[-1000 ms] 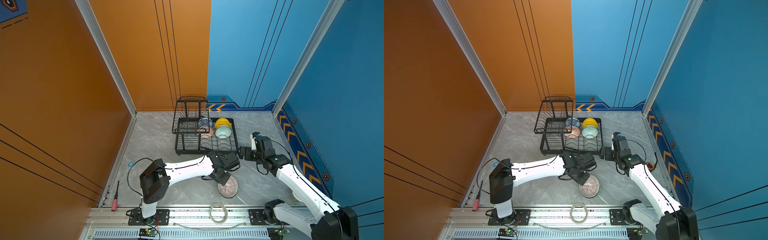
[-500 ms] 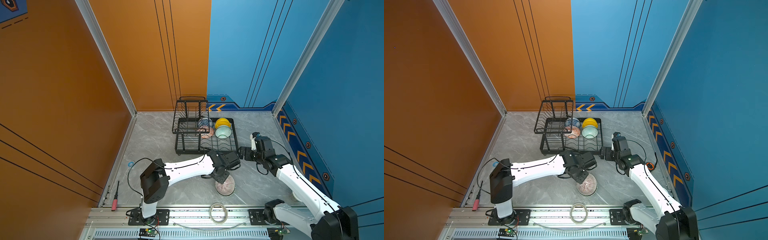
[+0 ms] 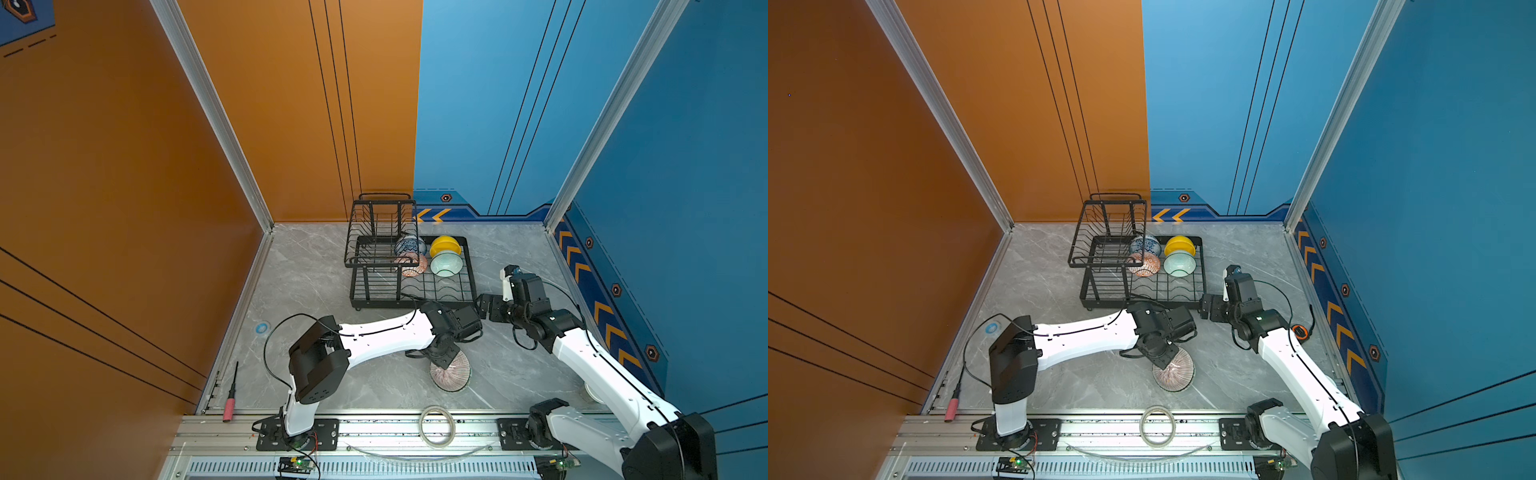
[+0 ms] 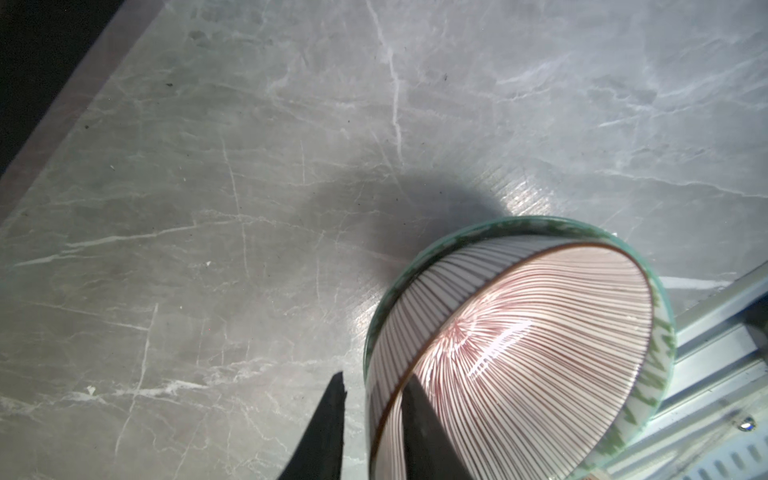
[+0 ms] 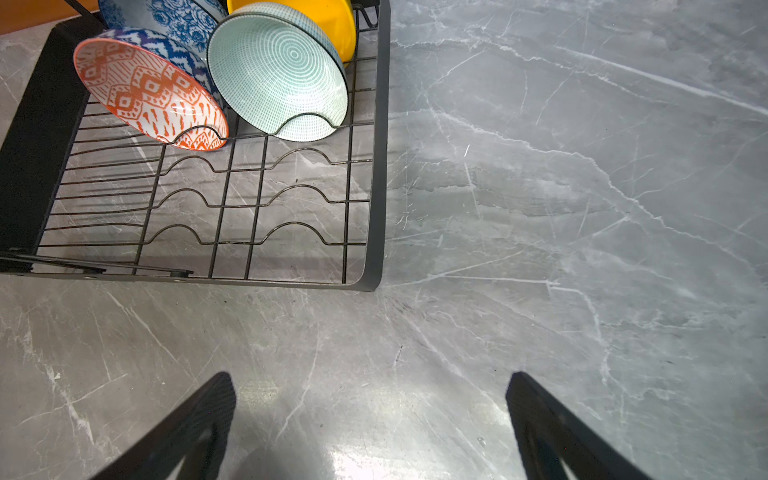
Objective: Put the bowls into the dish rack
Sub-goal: 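Lift the pink striped bowl with the left gripper and tilt it up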
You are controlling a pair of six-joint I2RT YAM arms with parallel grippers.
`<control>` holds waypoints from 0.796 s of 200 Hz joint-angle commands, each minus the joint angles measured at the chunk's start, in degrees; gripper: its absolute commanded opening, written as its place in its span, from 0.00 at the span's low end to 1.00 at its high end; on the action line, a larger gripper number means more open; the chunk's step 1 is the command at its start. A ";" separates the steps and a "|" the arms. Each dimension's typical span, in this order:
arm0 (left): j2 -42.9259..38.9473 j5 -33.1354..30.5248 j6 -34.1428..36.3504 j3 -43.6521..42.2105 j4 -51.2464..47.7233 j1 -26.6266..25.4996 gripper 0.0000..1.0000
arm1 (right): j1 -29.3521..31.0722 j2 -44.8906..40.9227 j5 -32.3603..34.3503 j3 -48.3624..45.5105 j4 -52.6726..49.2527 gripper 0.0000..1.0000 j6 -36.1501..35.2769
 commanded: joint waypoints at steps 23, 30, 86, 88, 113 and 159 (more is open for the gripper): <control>0.92 0.16 0.45 1.41 -1.57 0.34 0.14 | -0.38 -0.65 -0.93 0.15 0.30 1.00 -0.57; 0.94 0.21 0.46 1.39 -1.57 0.29 0.12 | -0.39 -0.57 -1.01 0.20 0.29 1.00 -0.56; 0.70 -0.09 0.52 1.60 -1.57 0.28 0.00 | -0.47 -0.87 -1.18 0.07 0.18 1.00 -0.57; 0.67 -0.05 0.53 1.60 -1.64 0.31 0.00 | -0.47 -0.91 -1.12 0.06 0.20 1.00 -0.57; 0.17 -0.26 0.53 1.58 -1.58 0.43 0.00 | -0.49 -1.09 -1.13 -0.15 0.18 1.00 -0.57; -1.66 -0.79 0.97 1.87 -1.73 0.75 0.00 | -0.56 -1.69 -1.95 -0.27 0.20 1.00 -1.01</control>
